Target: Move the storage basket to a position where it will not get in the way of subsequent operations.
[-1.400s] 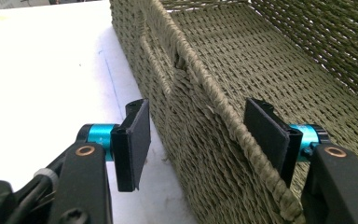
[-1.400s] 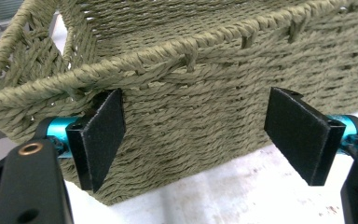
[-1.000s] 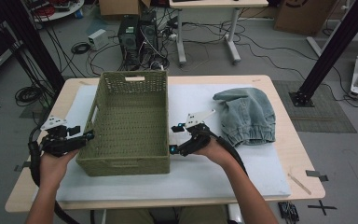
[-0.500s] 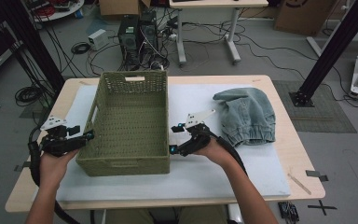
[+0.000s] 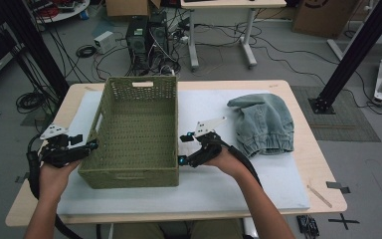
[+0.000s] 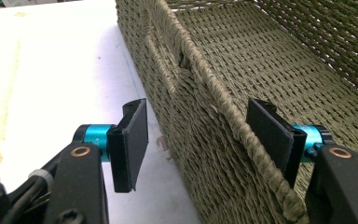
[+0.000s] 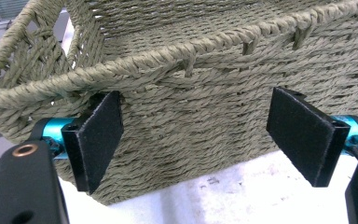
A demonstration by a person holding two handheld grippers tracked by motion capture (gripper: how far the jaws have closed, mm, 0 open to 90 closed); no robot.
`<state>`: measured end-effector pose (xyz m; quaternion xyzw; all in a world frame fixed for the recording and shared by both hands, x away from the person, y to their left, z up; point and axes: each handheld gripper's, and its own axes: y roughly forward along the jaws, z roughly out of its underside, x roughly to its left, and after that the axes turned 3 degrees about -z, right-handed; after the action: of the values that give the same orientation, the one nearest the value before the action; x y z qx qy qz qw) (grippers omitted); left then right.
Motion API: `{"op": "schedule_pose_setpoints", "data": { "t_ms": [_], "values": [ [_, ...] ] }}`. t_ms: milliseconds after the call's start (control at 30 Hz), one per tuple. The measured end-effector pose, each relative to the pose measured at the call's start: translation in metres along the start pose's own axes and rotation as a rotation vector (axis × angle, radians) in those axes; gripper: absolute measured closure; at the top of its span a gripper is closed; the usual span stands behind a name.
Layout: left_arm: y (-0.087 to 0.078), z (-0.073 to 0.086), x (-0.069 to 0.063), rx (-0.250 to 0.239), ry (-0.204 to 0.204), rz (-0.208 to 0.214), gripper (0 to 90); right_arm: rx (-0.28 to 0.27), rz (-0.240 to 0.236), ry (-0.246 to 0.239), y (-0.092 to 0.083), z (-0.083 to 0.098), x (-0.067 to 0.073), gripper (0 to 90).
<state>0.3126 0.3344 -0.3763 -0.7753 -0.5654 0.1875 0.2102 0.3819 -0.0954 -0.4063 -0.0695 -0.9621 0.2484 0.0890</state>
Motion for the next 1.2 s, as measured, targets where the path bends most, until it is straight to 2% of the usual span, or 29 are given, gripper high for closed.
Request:
{"op": "schedule_pose_setpoints", "data": {
  "t_ms": [500, 1200],
  "values": [
    [-0.008, 0.004, 0.011, 0.003, -0.005, -0.011, 39.7, -0.003, -0.019, -0.009, 0.013, -0.008, 0.002, 18.1],
    [-0.022, 0.012, 0.04, 0.0, -0.022, -0.026, 38.6, 0.001, -0.056, -0.022, 0.042, -0.022, 0.006, 18.1]
  ]
}}
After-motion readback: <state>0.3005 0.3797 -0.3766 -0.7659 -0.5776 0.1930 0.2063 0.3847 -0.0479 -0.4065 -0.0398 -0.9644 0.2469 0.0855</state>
